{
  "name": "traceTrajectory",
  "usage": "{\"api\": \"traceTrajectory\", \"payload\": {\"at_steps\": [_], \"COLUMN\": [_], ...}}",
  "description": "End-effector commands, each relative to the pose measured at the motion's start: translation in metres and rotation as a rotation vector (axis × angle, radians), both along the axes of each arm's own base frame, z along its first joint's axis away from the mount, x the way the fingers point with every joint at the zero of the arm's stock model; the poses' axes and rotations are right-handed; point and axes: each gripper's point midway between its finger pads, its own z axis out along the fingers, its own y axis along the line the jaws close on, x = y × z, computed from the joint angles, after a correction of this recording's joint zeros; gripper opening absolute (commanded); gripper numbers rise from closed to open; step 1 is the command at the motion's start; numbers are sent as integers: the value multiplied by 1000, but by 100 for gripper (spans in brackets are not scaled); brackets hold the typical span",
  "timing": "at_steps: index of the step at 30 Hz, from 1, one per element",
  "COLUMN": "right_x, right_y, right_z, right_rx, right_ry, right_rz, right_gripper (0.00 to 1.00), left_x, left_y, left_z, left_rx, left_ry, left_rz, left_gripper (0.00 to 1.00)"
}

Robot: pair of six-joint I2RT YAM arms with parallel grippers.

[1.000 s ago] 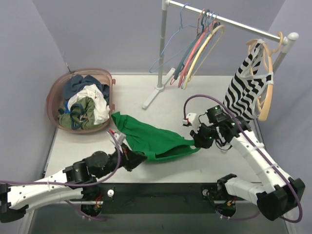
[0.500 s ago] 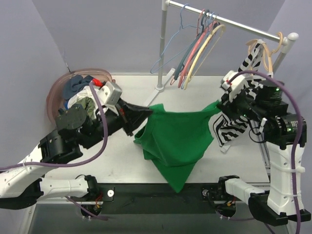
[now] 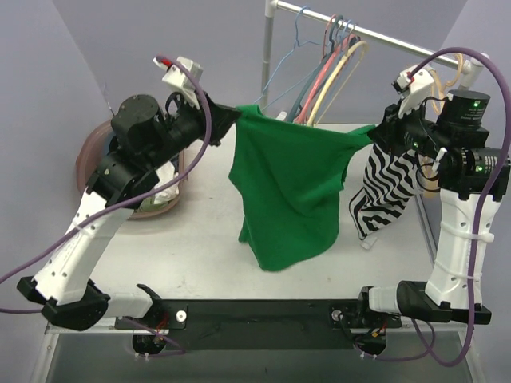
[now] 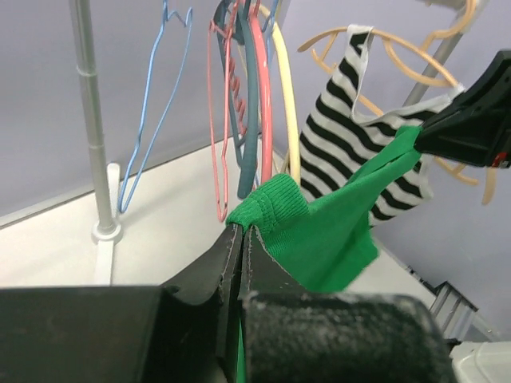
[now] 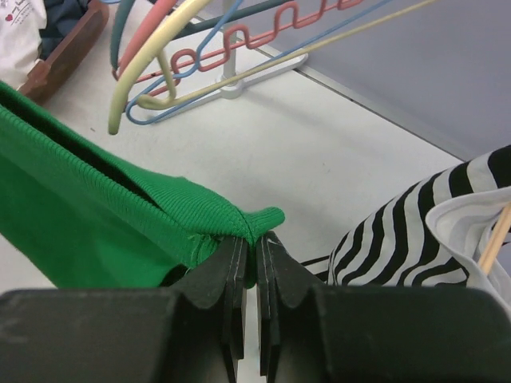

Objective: Place the tank top on the hanger

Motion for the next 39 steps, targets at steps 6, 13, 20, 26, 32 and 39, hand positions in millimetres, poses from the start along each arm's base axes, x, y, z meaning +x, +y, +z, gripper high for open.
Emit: {"api": "traceTrajectory", "payload": {"at_steps": [6, 13, 20, 26, 32, 39], "right_x": [-24, -72, -119, -130, -136, -138], "right_y": [10, 21, 18, 21, 18, 30], "right_z": [25, -113, -259, -300, -293, -235], "right_rx": [78, -25, -184, -233, -243, -178], "right_ry": [-91, 133, 513, 653, 634, 478], "right_rz": [61, 252, 382, 394, 377, 391], "right_gripper": [0, 0, 0, 1, 49, 64], "left_x": [-37, -90, -122, -139, -150, -125], "left_y": [-12, 5, 0, -15, -18, 13], "left_z": [76, -70, -292, -367, -360, -288], "left_rx": [-173, -102, -113, -49, 18, 74], "left_ry": [-152, 111, 596, 770, 772, 535], "left_rz": [-233, -327, -348, -345, -403, -292], "left_gripper": [0, 0, 0, 0, 51, 81]}}
